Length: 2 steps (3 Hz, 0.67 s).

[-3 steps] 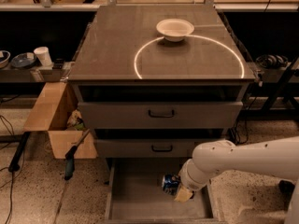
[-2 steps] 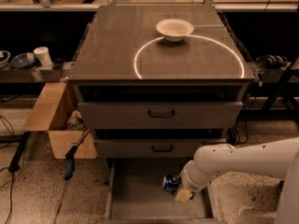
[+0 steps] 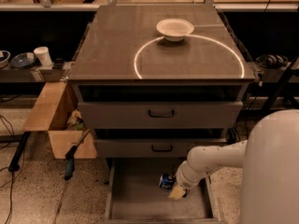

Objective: Place pepsi can into bottom drawer

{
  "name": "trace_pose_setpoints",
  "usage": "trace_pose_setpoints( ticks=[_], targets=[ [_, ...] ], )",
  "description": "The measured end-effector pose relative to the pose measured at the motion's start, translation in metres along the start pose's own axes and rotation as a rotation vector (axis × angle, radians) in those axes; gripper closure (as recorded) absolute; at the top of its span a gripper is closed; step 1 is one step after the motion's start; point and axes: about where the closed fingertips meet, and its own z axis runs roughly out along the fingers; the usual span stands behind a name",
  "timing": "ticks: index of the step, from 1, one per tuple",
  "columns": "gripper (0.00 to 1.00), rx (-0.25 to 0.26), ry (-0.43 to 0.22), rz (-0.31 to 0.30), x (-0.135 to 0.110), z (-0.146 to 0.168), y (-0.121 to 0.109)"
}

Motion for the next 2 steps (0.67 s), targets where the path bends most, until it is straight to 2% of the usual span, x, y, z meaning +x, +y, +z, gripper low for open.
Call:
trace_pose_setpoints(
  ticks=[1, 2],
  targets=[
    [1.00, 0.026, 0.022, 0.001, -0.0076, 0.0177, -0.0177],
    [1.00, 0.025, 0.022, 0.001, -0.0078, 0.0179, -0.0177]
  ],
)
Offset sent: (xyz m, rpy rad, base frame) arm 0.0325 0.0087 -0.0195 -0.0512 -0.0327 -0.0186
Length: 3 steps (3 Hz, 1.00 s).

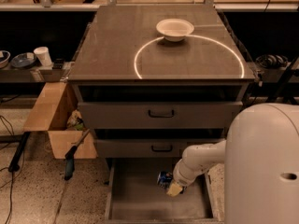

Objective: Place pepsi can into bottom drawer

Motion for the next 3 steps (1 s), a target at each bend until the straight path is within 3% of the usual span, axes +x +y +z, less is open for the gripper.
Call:
trace_pose_setpoints(
  ticks=[1, 2, 3],
  targets=[
    [1.00, 0.033, -0.009, -0.005, 0.000, 0.001, 0.001],
    [1.00, 0.071, 0.058, -0.003, 0.031, 0.011, 0.020],
    [1.00, 0.082, 0.169, 0.059, 0.077, 0.027, 0.038]
  ],
)
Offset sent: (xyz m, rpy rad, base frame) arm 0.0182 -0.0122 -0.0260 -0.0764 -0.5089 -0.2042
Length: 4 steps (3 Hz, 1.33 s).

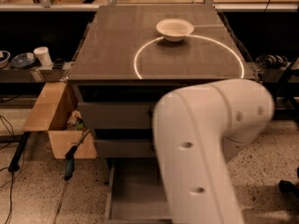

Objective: Place pepsi can into bottom drawer

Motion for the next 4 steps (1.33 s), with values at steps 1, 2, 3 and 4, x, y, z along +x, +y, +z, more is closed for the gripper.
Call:
trace_pose_setpoints(
  ticks=[1, 2, 3, 4],
  targets=[
    [1.00, 0.074, 0.047, 0.036, 0.009, 0.020, -0.010],
    [1.00, 0.142, -0.006, 0.067, -0.006, 0.023, -0.026],
    [1.00, 0.142, -0.006, 0.067, -0.006, 0.023, -0.026],
    [0.82, 0.142, -0.006, 0.067, -0.006, 0.023, -0.026]
  ],
)
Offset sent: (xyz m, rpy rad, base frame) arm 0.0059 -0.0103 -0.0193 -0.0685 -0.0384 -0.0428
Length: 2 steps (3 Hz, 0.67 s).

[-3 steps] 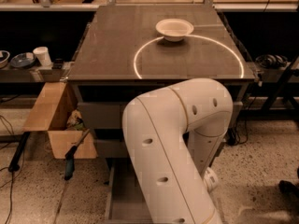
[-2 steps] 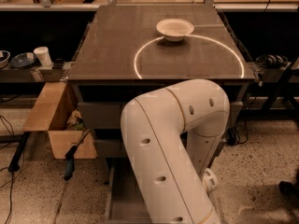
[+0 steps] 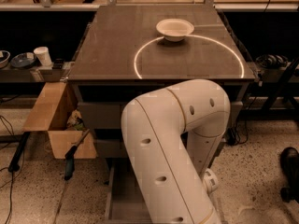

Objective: Place pepsi can into bottom drawer

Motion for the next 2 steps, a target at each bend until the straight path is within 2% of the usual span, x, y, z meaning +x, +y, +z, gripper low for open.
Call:
trace_pose_setpoints(
  ticks=[2],
  targets=[
    [0.35, 0.000, 0.000, 0.000, 0.0000, 0.0000, 0.0000]
  ],
)
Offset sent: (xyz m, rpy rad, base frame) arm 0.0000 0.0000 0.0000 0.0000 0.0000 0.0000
